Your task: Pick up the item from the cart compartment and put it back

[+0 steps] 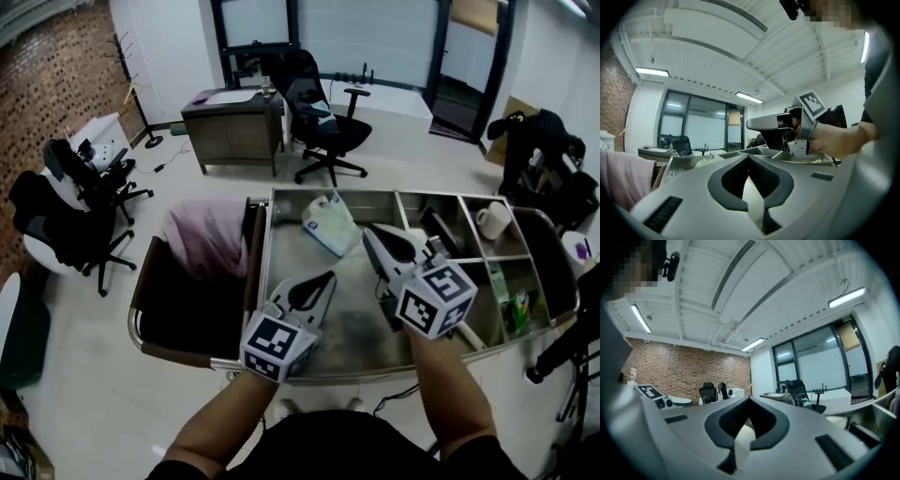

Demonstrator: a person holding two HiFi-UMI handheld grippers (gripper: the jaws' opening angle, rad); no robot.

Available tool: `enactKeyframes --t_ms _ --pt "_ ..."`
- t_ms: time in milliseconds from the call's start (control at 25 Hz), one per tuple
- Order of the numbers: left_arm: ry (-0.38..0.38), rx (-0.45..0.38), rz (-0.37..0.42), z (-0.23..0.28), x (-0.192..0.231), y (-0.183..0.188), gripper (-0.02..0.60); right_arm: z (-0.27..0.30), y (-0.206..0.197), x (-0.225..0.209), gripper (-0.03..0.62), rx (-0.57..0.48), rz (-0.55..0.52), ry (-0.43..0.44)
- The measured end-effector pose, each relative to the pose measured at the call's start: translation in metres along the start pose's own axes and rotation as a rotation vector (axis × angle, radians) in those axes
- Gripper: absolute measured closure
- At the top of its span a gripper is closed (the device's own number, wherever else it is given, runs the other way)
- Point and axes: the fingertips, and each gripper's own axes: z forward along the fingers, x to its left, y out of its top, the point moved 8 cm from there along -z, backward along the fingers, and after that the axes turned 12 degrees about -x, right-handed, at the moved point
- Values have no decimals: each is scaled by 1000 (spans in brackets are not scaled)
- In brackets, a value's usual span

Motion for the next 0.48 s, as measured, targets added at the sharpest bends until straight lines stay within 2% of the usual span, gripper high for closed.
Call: enactKeyframes --t_ms 120,280,480 --pt "-4 -2 1 0 -1 0 581 -22 -8 1 580 -49 22 -17" --pt "-9 -2 1 0 -2 0 581 -44 -22 1 580 -65 54 -44" --pt "-11 -4 1 0 -2 -2 581 -57 -29 4 580 -79 26 -61"
